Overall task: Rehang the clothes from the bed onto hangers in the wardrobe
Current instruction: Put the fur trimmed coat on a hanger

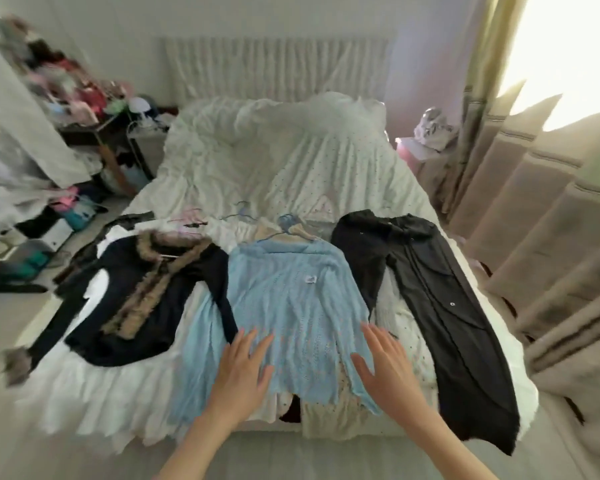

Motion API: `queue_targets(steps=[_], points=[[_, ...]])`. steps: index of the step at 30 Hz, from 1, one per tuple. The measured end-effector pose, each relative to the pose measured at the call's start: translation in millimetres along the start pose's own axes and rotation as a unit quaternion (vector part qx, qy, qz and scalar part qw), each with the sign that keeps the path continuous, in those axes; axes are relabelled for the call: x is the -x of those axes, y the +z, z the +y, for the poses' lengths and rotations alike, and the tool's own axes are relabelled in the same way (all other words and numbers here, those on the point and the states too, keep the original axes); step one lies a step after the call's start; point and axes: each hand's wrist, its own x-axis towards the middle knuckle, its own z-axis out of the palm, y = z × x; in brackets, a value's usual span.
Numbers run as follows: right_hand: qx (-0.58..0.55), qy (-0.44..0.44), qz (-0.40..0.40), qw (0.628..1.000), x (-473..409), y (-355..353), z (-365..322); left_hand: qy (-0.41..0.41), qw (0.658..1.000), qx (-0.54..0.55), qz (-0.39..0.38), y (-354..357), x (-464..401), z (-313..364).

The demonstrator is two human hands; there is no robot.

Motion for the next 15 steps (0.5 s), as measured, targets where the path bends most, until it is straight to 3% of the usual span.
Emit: queue_targets(steps=[4, 6, 11, 15], points=[[0.004, -0.061, -0.040, 0.997, -48.6, 16.9, -43.9, -0.077, 0.997, 0.003, 0.024, -20.1, -3.3, -43.6], [-0.008, -0.083, -0.059, 0.995, -69.8, 29.9, -64.4, -0.097, 0.995, 0.013, -0.011, -27.7, -9.3, -65.7], [0.011, -0.077, -0.095, 0.992, -127.6, 75.4, -100.1, -0.129, 0.992, -0.011, -0.006, -29.0, -32.9, -127.8], [0.034, -0.076, -0.130, 0.988, -172.2, 105.8, -136.7, -0.146, 0.987, 0.009, -0.063, -32.9, -50.9, -187.2]])
